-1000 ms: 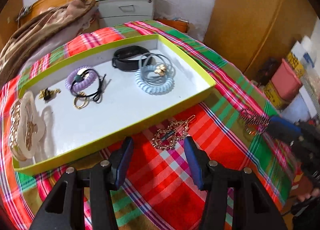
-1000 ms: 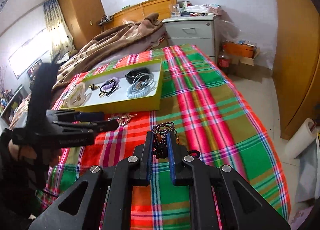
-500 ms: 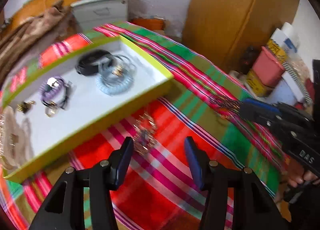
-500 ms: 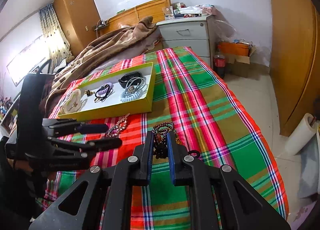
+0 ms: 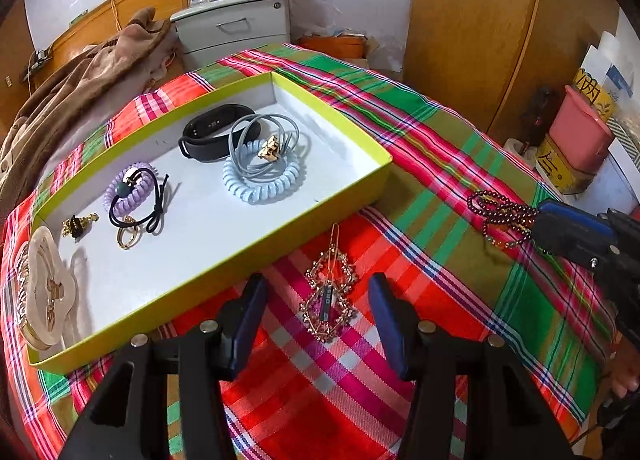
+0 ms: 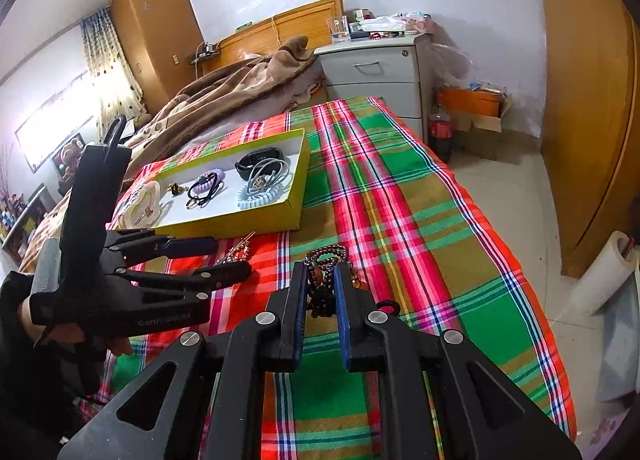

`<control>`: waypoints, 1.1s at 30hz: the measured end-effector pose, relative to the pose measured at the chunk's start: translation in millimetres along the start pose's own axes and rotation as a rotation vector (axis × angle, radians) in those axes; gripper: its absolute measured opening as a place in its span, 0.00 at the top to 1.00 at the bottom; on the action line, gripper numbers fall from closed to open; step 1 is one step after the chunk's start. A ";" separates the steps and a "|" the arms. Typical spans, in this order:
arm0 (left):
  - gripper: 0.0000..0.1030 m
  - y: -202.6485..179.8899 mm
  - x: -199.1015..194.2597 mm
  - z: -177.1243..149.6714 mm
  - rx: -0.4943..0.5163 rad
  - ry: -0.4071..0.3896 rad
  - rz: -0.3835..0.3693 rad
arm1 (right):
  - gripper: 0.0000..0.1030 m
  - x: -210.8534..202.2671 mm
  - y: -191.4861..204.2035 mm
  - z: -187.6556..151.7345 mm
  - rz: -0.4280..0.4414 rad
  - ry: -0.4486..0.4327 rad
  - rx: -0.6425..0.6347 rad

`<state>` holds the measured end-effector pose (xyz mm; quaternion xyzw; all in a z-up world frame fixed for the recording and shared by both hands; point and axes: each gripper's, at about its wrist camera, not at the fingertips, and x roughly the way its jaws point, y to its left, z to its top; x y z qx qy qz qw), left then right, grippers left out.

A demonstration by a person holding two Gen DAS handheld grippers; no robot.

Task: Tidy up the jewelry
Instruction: 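Grasp the gold chain hair clip with the left gripper while the right holds the bracelet, then carry the gold clip and beaded bracelet into the box with both grippers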

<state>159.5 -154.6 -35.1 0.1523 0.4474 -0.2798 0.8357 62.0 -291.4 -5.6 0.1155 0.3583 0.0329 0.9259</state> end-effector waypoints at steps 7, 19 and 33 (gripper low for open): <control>0.71 -3.3 -1.1 1.7 0.009 -0.002 -0.014 | 0.87 0.9 -2.2 0.0 0.002 0.001 0.004; 0.75 -3.8 -5.6 -0.7 -0.006 -0.008 -0.025 | 0.87 -1.1 -0.7 0.6 -0.003 -0.001 0.002; 0.75 16.2 -57.7 -5.6 -0.071 -0.115 -0.023 | 0.87 -18.0 21.5 24.5 0.014 -0.069 -0.053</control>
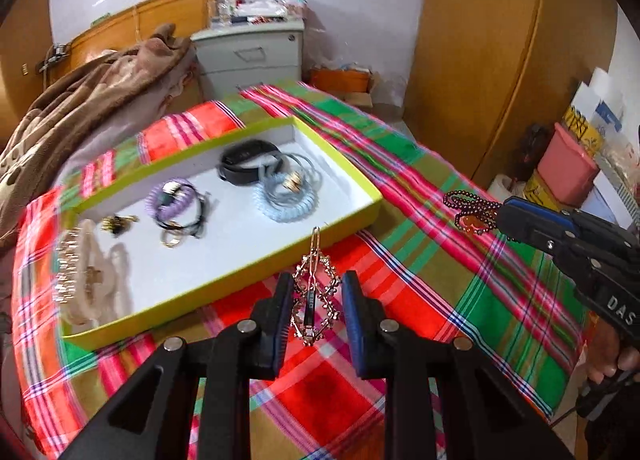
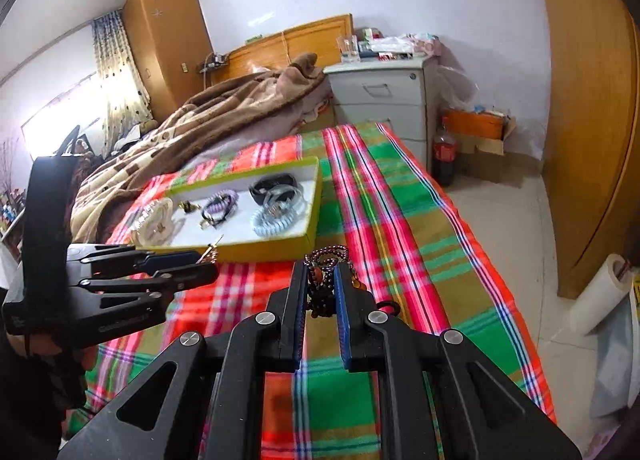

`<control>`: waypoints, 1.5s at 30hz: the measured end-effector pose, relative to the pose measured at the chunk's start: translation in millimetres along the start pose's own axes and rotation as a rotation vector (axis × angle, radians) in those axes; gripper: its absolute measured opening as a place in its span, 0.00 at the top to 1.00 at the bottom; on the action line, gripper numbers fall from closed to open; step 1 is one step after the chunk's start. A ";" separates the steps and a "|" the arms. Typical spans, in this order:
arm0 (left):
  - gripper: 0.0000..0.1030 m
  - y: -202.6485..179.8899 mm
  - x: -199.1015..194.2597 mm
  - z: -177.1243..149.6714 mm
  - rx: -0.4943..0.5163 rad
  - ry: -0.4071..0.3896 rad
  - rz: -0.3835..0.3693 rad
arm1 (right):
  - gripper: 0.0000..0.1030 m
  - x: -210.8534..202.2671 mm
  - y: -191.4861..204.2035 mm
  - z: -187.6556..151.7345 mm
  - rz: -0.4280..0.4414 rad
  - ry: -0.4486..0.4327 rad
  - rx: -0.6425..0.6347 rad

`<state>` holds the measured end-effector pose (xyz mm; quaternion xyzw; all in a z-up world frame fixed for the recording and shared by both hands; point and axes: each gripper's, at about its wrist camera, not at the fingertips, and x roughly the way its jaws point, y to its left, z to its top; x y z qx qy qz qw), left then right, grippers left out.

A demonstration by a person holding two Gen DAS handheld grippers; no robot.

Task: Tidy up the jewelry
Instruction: 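Carry the gold clip and beaded bracelet into the box with both grippers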

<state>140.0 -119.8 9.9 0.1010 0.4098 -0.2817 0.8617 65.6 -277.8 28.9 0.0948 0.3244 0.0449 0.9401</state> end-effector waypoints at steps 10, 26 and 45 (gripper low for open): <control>0.75 42.1 -35.7 13.4 -0.074 -0.086 0.051 | 0.87 18.8 30.2 44.3 0.086 -0.041 -0.057; 0.75 84.2 -0.1 7.8 -0.150 -0.027 0.085 | 0.87 124.7 67.9 73.6 0.257 0.098 -0.088; 0.80 92.6 36.8 3.7 -0.183 0.040 0.068 | 0.87 180.8 69.0 53.4 0.230 0.249 -0.178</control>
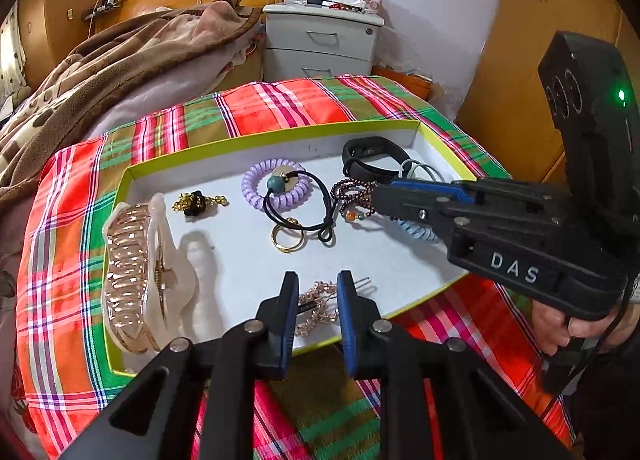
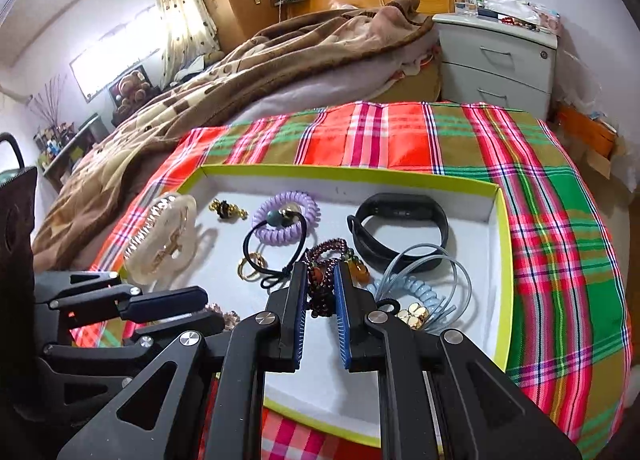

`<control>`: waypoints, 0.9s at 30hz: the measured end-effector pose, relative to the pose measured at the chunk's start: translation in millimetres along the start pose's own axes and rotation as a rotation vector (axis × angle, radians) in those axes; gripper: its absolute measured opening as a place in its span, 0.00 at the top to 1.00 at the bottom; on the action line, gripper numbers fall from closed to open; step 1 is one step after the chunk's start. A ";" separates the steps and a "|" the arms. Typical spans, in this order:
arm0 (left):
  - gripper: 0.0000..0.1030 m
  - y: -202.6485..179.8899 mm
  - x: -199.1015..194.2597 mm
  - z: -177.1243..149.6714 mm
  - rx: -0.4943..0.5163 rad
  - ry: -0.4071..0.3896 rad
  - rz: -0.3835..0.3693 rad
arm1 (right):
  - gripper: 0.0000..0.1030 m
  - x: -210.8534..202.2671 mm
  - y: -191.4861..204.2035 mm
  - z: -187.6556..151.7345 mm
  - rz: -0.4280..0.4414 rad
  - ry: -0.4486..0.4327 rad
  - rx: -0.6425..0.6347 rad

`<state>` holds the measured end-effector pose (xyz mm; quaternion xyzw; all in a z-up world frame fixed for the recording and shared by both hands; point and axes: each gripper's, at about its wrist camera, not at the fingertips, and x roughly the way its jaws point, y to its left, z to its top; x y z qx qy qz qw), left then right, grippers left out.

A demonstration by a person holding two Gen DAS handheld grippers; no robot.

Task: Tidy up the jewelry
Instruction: 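Carry the gold clip and beaded bracelet into the box with both grippers, then open both grippers to release the clip and bracelet in the box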

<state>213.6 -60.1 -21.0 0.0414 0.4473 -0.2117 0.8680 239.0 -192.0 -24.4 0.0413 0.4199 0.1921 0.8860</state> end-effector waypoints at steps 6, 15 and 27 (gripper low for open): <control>0.80 0.7 -1.1 -0.1 -0.001 0.000 0.001 | 0.86 1.8 -0.7 -2.4 -0.026 0.018 -0.019; 0.80 0.6 -1.2 -0.2 -0.013 0.002 0.001 | 0.85 2.5 2.1 -2.0 -0.055 0.029 -0.044; 0.76 -3.4 -8.6 0.0 -0.011 -0.002 -0.002 | 0.79 -13.6 2.7 -2.7 -0.058 -0.008 -0.029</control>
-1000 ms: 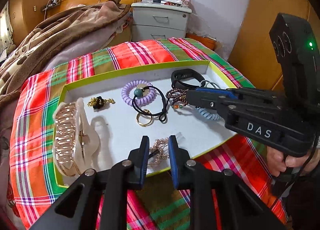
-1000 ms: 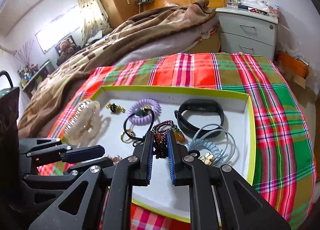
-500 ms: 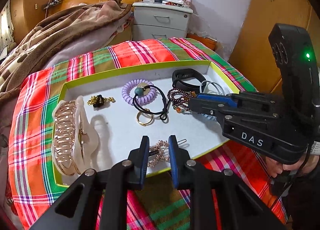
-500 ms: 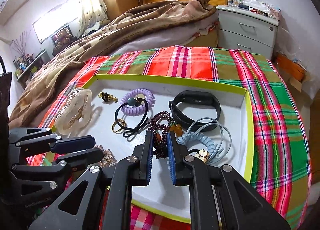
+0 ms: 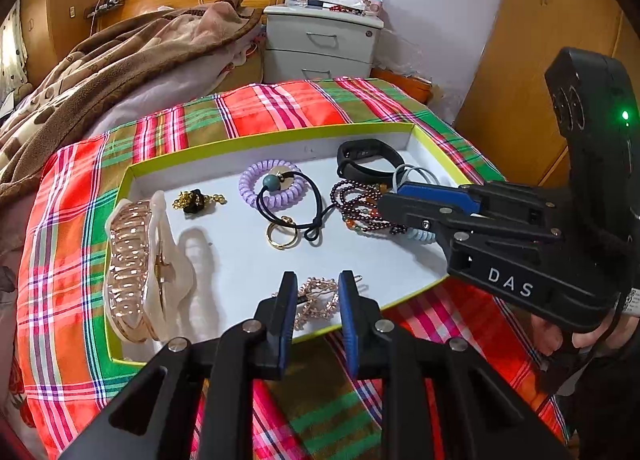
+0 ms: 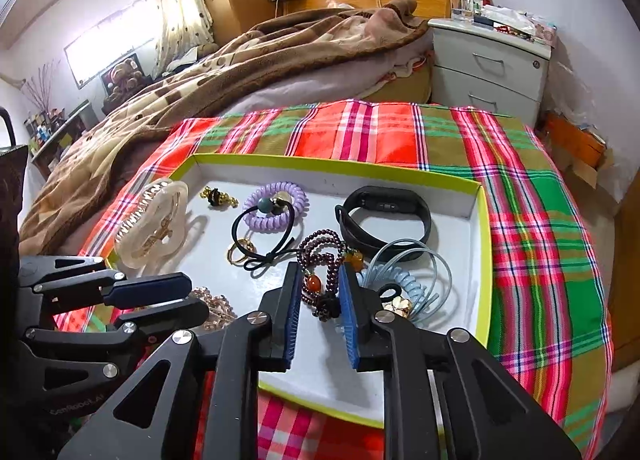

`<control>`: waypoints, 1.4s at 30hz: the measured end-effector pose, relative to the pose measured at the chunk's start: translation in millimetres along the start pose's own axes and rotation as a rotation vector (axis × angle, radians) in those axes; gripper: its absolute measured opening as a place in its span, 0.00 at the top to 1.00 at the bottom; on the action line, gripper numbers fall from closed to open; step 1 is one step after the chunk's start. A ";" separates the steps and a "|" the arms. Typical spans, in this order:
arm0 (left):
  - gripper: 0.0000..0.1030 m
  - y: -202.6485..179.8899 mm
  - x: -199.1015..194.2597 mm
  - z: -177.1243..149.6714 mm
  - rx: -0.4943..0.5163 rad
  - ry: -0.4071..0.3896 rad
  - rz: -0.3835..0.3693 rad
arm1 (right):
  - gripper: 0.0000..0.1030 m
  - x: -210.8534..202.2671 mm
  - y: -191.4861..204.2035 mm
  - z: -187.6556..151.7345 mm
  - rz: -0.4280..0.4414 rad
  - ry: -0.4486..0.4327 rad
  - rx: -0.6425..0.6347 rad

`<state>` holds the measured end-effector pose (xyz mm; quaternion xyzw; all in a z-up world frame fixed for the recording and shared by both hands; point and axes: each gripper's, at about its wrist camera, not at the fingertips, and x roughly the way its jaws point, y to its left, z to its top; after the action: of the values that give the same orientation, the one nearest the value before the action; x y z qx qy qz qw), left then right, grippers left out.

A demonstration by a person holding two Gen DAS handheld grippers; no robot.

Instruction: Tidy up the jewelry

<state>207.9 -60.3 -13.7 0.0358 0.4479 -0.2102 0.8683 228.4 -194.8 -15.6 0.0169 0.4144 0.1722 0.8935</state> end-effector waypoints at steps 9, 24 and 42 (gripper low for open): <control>0.59 -4.7 -24.2 -5.3 -0.018 -0.041 0.037 | 0.78 -35.5 12.3 -8.4 -0.048 -0.075 0.006; 0.51 -14.3 -73.7 -39.7 -0.099 -0.148 0.271 | 0.47 -85.7 47.5 -51.3 -0.166 -0.158 0.046; 0.51 -22.1 -89.7 -61.3 -0.130 -0.173 0.332 | 0.47 -103.6 61.6 -72.4 -0.180 -0.185 0.067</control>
<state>106.6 -35.2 23.7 0.0349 0.3720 -0.0370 0.9268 94.4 -178.4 23.7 0.0255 0.3356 0.0751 0.9387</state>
